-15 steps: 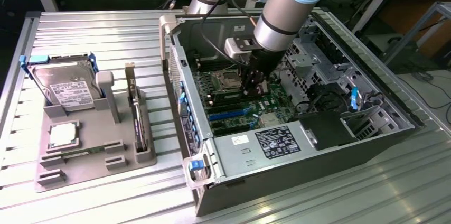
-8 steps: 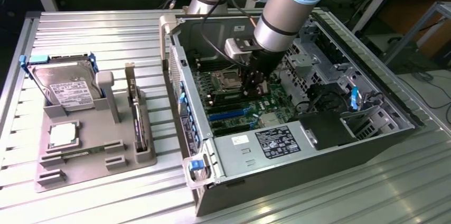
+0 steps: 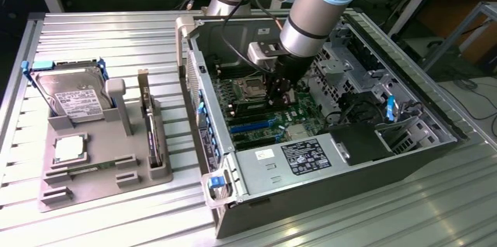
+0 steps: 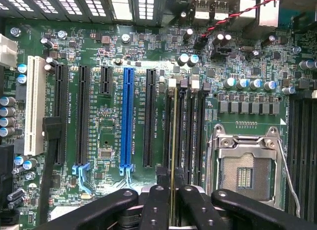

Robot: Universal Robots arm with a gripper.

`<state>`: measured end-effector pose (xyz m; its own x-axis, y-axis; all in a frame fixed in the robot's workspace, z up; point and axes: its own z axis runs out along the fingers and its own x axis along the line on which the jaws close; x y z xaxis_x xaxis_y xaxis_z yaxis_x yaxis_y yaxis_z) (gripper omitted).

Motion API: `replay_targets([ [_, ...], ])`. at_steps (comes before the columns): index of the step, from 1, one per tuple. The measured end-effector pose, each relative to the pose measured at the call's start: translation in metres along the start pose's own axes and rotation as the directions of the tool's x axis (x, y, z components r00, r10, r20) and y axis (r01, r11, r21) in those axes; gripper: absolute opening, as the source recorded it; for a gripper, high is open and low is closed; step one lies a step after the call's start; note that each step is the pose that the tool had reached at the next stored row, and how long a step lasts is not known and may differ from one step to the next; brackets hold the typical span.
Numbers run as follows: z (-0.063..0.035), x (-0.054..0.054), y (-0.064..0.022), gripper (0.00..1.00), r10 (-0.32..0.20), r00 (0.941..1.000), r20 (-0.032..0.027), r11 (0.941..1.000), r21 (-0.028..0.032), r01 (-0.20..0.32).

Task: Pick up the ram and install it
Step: 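Insert the ram into the slot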

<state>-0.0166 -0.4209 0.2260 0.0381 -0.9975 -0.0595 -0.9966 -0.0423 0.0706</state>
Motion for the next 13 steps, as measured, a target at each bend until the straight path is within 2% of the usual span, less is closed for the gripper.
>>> replay_targets([
  [13, 0.0026, 0.0002, -0.0033, 0.14, 0.0, 1.0, 0.0004, 1.0, 0.0, 0.0],
])
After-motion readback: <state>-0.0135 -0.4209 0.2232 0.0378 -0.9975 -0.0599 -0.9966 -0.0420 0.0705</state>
